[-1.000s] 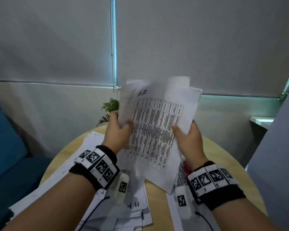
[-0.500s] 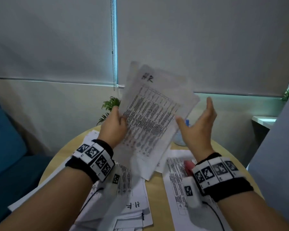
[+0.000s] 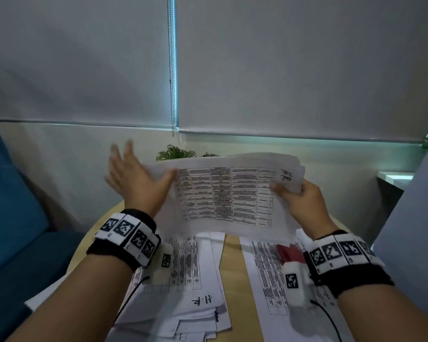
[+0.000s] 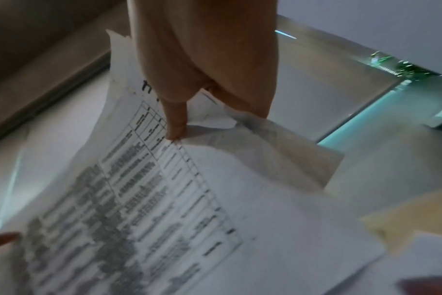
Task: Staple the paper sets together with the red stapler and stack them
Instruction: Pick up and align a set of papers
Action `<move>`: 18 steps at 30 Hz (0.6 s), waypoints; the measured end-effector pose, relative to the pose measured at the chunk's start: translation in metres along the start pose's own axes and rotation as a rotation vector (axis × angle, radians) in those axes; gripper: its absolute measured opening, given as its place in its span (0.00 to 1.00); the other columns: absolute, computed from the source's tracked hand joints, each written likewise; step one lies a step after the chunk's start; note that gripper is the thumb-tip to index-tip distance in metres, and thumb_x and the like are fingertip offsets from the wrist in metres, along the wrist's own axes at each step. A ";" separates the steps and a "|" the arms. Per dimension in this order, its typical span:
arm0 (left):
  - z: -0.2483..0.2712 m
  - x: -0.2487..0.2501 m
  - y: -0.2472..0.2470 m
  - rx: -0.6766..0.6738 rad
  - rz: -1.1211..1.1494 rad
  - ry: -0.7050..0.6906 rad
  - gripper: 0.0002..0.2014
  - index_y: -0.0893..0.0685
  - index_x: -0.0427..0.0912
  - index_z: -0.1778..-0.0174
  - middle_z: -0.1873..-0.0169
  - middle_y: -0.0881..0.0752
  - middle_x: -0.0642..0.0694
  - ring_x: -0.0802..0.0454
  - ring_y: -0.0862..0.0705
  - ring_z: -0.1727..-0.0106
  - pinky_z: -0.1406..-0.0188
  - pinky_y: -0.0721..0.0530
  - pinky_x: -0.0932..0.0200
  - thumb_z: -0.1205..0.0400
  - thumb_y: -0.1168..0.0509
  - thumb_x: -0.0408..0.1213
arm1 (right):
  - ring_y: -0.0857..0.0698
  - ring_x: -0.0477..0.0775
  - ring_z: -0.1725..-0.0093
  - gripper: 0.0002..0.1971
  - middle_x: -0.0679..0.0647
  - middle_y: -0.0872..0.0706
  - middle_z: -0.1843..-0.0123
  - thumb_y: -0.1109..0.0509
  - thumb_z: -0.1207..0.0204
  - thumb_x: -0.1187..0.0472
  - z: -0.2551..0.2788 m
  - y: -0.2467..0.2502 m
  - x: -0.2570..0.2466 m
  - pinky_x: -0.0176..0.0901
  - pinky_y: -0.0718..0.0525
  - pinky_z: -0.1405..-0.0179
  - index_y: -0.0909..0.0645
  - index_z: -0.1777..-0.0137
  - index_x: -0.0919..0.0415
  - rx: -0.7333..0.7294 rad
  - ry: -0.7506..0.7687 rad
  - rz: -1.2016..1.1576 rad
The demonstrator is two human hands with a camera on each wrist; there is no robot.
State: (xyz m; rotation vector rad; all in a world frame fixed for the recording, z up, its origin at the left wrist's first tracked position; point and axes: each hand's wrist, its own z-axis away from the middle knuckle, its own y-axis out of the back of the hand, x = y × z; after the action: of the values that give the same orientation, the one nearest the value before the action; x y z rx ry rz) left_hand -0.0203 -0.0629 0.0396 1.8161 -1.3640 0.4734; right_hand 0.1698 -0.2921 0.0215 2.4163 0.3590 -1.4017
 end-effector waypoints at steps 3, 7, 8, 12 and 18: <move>0.000 -0.010 0.000 -0.061 0.451 0.237 0.57 0.56 0.47 0.17 0.18 0.50 0.43 0.48 0.48 0.18 0.18 0.48 0.43 0.32 0.22 0.48 | 0.11 0.49 0.54 0.04 0.47 0.09 0.55 0.22 0.28 0.60 0.006 0.001 0.006 0.50 0.12 0.48 0.13 0.56 0.52 0.010 -0.071 -0.134; 0.004 -0.017 -0.005 -0.145 0.661 0.362 0.43 0.42 0.48 0.21 0.34 0.25 0.45 0.49 0.22 0.37 0.35 0.27 0.57 0.28 0.25 0.37 | 0.10 0.51 0.49 0.11 0.52 0.09 0.48 0.23 0.29 0.57 0.013 -0.007 0.015 0.48 0.13 0.49 0.14 0.47 0.55 0.004 -0.139 -0.256; 0.006 -0.020 -0.006 -0.125 0.628 0.353 0.37 0.36 0.47 0.26 0.38 0.22 0.46 0.49 0.20 0.41 0.39 0.24 0.57 0.28 0.25 0.37 | 0.11 0.54 0.47 0.14 0.53 0.09 0.47 0.23 0.28 0.56 0.015 -0.010 0.020 0.51 0.13 0.48 0.16 0.44 0.56 -0.003 -0.155 -0.257; 0.022 -0.040 -0.014 -0.197 0.445 0.355 0.18 0.25 0.41 0.43 0.54 0.18 0.49 0.45 0.18 0.49 0.53 0.20 0.55 0.25 0.28 0.39 | 0.11 0.59 0.45 0.13 0.53 0.10 0.45 0.24 0.26 0.56 0.026 -0.023 0.049 0.64 0.14 0.44 0.17 0.43 0.50 -0.007 -0.224 -0.239; 0.021 -0.045 -0.014 -0.163 0.376 0.282 0.08 0.28 0.42 0.48 0.55 0.21 0.48 0.50 0.22 0.55 0.56 0.25 0.57 0.19 0.36 0.37 | 0.11 0.48 0.53 0.14 0.48 0.10 0.51 0.26 0.25 0.53 0.026 -0.031 0.042 0.38 0.12 0.59 0.18 0.42 0.57 0.107 -0.119 -0.180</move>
State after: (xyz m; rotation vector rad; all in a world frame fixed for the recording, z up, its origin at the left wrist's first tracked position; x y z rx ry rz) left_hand -0.0263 -0.0501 -0.0099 1.3076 -1.4976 0.7598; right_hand 0.1586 -0.2721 -0.0323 2.4202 0.4933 -1.6734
